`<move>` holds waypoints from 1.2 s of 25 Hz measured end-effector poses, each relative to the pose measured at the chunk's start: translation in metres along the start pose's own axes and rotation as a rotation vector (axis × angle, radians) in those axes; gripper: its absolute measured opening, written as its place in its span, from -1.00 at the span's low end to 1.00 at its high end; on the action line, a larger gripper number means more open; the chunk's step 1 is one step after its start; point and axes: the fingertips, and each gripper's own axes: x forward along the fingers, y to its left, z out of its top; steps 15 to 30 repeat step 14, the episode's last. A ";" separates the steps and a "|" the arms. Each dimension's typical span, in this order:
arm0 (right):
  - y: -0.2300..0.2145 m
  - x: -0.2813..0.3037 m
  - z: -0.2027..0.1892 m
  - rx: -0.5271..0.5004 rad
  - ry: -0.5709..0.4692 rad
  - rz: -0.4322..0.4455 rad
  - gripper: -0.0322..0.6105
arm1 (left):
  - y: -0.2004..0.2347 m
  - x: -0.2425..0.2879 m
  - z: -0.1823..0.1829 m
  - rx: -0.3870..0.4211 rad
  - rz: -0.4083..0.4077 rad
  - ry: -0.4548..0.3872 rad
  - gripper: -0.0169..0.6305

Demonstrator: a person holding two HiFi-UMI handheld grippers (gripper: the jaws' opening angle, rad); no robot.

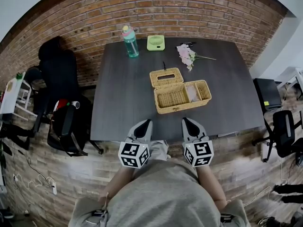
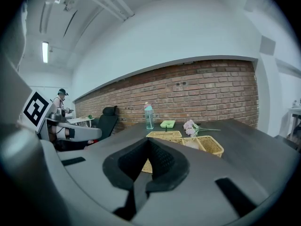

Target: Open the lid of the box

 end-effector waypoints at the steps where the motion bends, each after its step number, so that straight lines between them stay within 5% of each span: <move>1: 0.000 0.001 0.000 0.002 0.001 0.001 -0.90 | 0.001 0.001 0.001 0.000 0.000 0.001 -0.88; 30: -0.006 0.003 -0.002 0.016 0.009 -0.004 -0.90 | 0.002 0.008 0.003 -0.003 -0.001 0.009 -0.89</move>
